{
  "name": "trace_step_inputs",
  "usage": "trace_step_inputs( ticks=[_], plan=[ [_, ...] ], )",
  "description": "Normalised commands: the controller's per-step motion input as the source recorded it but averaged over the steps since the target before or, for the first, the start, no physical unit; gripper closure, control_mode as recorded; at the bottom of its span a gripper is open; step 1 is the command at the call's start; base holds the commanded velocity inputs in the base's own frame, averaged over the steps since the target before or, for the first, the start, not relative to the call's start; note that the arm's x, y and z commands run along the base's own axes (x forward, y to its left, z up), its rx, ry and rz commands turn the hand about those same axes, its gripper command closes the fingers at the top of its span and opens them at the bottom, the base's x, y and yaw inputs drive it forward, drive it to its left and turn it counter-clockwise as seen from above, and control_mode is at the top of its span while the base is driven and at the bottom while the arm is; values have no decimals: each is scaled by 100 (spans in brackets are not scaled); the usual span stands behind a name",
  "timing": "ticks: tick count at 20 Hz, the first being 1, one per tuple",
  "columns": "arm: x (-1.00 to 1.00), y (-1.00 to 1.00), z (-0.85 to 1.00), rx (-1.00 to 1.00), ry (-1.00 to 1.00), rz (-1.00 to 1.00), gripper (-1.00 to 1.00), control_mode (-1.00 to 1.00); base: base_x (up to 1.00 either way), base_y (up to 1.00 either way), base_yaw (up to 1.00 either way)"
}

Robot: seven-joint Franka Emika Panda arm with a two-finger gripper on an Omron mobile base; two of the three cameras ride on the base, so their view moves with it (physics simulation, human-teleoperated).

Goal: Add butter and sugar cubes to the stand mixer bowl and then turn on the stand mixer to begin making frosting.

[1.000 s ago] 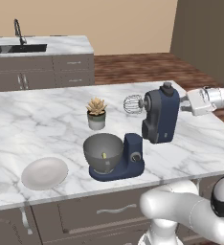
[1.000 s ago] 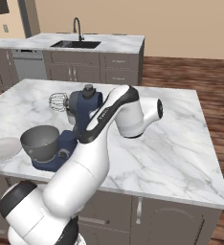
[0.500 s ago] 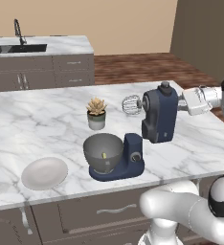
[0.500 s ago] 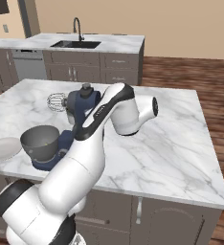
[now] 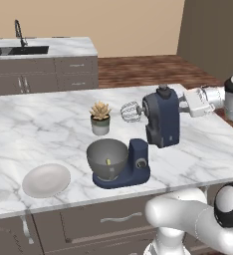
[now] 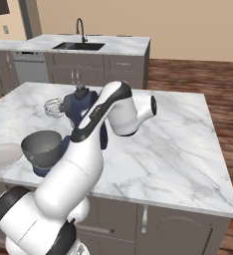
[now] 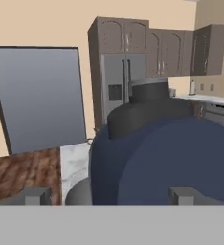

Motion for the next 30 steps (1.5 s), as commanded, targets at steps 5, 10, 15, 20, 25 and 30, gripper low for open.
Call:
trace_step_inputs(
  ticks=[5, 10, 15, 20, 25, 30],
  plan=[
    [1, 91, -4, -1, 0, 2, -100, -100, 0, 0, 0],
    [-1, 88, -7, -12, 0, 0, -100, -100, 0, 0, 0],
    [0, 86, -21, -18, 0, 0, -100, -100, 0, 0, 0],
    [0, 81, -28, -25, -1, -1, -100, -100, 0, 0, 0],
    [3, 38, -5, -14, -5, -8, -100, -100, 0, 0, 0],
    [4, -15, 13, 0, -2, -24, -100, -100, 0, 0, 0]
  ],
)
